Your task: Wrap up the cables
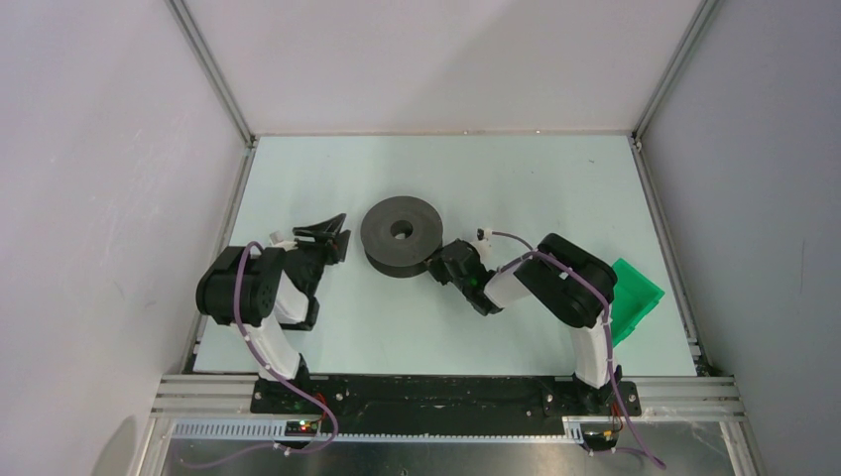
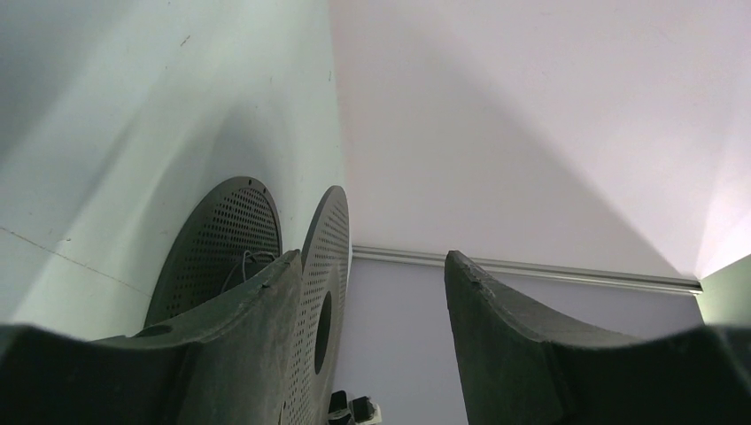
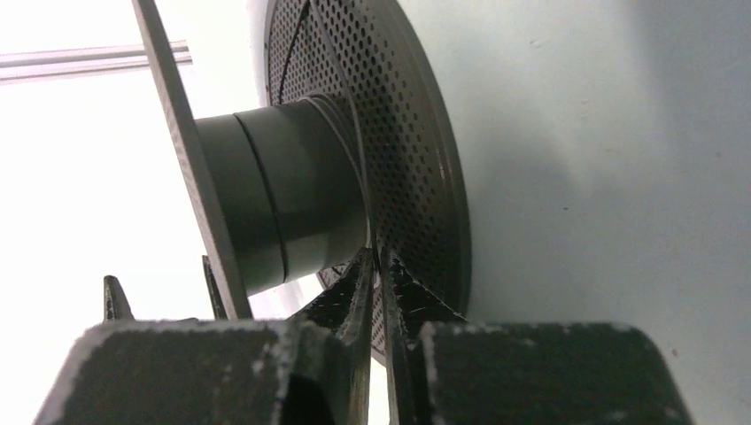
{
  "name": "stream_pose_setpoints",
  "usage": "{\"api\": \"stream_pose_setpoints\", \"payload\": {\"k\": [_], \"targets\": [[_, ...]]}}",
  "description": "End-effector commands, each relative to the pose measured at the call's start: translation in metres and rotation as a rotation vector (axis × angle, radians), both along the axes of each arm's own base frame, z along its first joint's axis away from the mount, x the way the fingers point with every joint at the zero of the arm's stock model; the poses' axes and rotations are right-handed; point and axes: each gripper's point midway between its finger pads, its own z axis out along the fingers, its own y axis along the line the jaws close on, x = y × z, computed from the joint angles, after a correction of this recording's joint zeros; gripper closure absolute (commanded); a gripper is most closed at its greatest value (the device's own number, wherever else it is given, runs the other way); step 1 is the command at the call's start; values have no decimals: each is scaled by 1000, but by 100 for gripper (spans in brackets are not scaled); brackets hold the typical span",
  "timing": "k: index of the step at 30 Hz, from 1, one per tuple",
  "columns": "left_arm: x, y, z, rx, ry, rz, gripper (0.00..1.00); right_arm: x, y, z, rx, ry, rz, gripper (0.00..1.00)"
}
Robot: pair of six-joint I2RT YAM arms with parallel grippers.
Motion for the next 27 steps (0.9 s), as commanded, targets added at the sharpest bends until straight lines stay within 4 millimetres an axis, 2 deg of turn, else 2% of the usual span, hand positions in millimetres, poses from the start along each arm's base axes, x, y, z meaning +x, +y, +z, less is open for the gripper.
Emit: {"api": "stream_pose_setpoints", "payload": {"k": [1,10,15,27], "targets": [[3,1,20,30,-78,-13,36,10,-1,20,-4,-38,-56,89],[3,0,20,29,-80,-20,36,9,-4,22,-35,-42,-49,85],[3,0,22,27,-84,-21,36,8,-7,30,-52,-48,-49,80],[6,-2,27,33,-103,-29,36,5,-13,41,-82,-64,-44,78]]}}
